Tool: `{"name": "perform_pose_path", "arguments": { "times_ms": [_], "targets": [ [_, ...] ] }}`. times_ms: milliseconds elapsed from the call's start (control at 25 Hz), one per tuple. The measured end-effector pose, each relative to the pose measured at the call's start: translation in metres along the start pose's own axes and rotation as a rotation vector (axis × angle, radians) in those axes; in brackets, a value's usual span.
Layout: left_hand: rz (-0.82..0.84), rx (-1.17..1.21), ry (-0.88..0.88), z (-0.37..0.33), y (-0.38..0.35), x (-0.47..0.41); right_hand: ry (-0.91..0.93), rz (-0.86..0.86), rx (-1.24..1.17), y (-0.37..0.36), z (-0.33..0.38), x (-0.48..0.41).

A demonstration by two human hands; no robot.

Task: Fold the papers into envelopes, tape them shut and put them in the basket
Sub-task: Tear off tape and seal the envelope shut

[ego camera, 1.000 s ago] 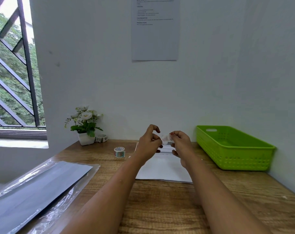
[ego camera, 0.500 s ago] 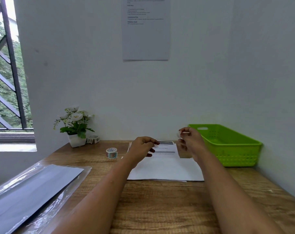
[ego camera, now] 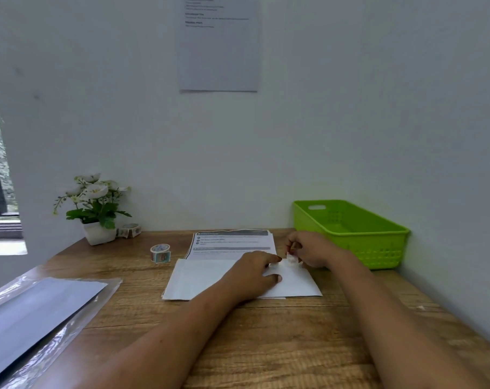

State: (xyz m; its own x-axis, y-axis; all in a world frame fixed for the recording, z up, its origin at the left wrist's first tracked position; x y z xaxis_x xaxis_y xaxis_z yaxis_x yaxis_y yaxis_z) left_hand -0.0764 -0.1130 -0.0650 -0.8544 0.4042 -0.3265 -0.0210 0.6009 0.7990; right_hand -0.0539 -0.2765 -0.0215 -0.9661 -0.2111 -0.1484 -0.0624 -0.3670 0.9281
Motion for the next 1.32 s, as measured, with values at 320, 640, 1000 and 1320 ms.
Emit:
{"name": "perform_pose_path", "arguments": {
  "times_ms": [320,640,1000,1320],
  "targets": [
    [0.049,-0.016,0.012,0.006,-0.004,0.000,0.008,0.050,-0.038,-0.001,0.005,0.000],
    [0.084,-0.054,-0.010,0.007,-0.004,-0.002,-0.009,0.198,0.021,-0.002,0.002,-0.004],
    [0.075,0.004,-0.070,0.002,-0.004,0.003,0.074,0.076,0.189,-0.010,0.003,-0.002],
    [0.088,0.059,-0.087,-0.006,-0.002,0.005,0.056,0.019,0.163,-0.014,0.000,-0.001]
  ]
}}
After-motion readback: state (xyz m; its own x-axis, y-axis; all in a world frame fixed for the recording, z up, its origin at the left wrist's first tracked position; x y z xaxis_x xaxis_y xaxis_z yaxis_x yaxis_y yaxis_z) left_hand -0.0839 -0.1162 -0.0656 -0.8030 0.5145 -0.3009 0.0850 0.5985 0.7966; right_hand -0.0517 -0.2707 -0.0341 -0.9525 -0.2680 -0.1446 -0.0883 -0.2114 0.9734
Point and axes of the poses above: each hand's wrist, its own x-axis away from the middle knuckle, its own y-axis out of the back of the hand, z = x × y, the point moved 1 cm from there along -x, towards the middle knuckle, and after that the axes turned 8 degrees about x, right-handed, at the moved point
